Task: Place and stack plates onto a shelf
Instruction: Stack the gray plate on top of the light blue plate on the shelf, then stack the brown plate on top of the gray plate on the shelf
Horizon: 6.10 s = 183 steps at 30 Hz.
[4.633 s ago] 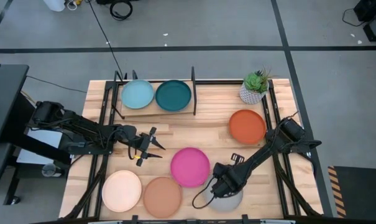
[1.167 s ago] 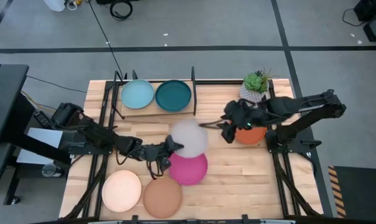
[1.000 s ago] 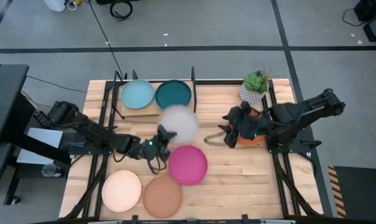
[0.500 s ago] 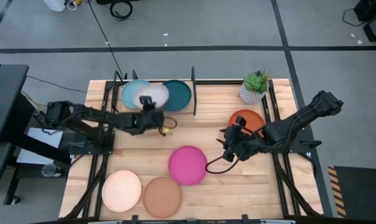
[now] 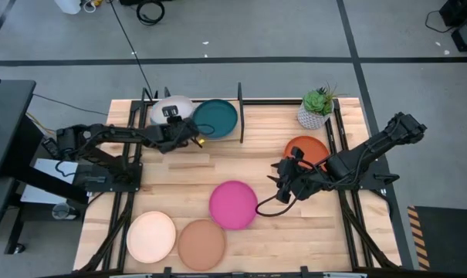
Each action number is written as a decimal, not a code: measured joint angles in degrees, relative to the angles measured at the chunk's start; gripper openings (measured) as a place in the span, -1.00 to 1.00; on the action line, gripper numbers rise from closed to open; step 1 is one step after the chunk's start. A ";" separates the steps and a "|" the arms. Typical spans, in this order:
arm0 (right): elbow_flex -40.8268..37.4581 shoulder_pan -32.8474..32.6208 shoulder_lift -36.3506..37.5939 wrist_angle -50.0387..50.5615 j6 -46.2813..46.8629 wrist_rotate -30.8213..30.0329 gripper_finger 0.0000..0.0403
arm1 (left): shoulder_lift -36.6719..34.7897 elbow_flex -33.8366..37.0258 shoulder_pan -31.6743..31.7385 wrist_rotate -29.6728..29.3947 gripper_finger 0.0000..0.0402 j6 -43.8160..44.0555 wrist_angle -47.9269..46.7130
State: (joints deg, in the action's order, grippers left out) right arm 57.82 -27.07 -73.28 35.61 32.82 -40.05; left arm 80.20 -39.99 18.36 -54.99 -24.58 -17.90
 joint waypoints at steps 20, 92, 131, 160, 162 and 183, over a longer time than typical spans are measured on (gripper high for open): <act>-0.03 0.04 0.00 -0.67 -0.28 0.71 -0.04 | -9.08 -0.04 -0.17 23.82 -0.12 12.35 -10.80; -24.52 11.13 -21.33 -88.69 -42.91 0.97 -0.15 | 35.16 -37.64 -69.12 48.10 -0.26 65.42 -5.25; -24.52 12.96 -21.29 -87.29 -39.78 7.30 -0.15 | 28.07 -37.62 -69.54 44.51 -0.91 66.48 -16.81; -24.52 12.96 -21.29 -87.29 -40.10 9.67 -0.15 | 15.45 -37.43 -56.46 24.58 -0.90 53.53 -61.47; -24.52 12.96 -21.27 -87.30 -40.28 10.34 -0.15 | 13.83 -36.90 -54.31 24.20 -0.90 50.95 -61.69; -24.52 12.96 -21.27 -87.35 -41.80 10.33 -0.15 | -13.24 -14.19 -22.06 26.45 -0.90 30.83 -34.43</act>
State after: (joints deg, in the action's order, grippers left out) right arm 33.30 -14.11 -94.54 -51.75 -8.98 -29.73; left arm 66.97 -54.17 -3.69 -28.54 6.25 -52.33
